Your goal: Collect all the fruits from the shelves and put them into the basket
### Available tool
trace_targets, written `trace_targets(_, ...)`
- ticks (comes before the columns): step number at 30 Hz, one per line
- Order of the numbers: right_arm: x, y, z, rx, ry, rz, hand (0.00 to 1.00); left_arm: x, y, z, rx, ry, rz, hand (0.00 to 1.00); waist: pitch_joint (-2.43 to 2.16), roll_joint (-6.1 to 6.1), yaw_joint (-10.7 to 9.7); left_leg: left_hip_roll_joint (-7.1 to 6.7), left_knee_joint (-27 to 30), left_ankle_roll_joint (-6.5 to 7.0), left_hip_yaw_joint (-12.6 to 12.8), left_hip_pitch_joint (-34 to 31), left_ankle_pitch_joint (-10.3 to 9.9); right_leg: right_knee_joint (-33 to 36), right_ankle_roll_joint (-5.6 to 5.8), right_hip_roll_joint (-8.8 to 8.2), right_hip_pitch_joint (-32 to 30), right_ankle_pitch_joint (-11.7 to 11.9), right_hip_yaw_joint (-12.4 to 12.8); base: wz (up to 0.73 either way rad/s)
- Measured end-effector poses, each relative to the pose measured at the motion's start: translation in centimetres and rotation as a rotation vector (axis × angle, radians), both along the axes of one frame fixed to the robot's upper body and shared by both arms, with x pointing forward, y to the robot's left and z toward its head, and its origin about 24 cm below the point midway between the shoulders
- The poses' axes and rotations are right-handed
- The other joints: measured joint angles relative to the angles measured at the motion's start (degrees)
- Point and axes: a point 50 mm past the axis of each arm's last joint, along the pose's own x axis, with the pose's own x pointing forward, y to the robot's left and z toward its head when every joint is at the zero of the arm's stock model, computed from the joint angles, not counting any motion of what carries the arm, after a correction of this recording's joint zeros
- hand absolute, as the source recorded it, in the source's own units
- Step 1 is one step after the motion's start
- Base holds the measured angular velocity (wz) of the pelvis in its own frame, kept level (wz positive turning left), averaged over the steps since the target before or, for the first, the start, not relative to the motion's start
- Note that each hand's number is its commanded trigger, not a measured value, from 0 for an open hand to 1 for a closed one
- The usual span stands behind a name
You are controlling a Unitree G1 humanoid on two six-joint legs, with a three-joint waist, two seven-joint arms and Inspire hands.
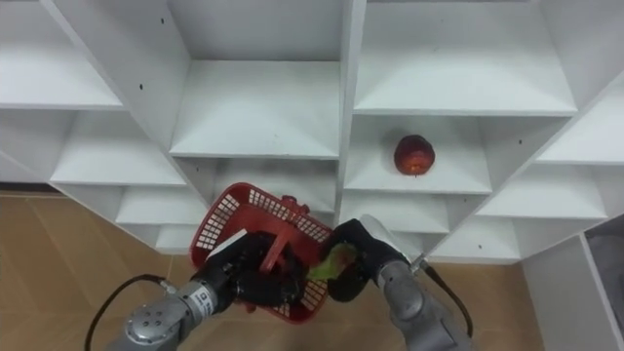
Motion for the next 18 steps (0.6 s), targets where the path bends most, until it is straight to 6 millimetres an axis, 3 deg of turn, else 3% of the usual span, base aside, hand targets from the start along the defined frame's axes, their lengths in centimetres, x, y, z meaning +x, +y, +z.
trace_targets(13,0.0,0.6,-0.6,0.049,0.048,-0.033,1.0,-0.6,-0.7,-0.6,-0.002,0.034,-0.036,1.0,0.05,-0.08,-0.16,-0.07,0.03,0.0,-0.08,-0.02,0.02,-0.15,0.0,-0.03,0.07,0.0,-0.02,0.0)
trace_targets(18,0.6,1.3,-0.4,0.068,0.052,-0.028,1.0,-1.2,-1.2,-1.2,-0.019,0.08,-0.049,1.0,0.27,-0.42,-0.25,-0.06,0.07,0.0,-0.08,0.11,0.02,-0.15,0.0,-0.03,0.18,0.0,0.04,0.0)
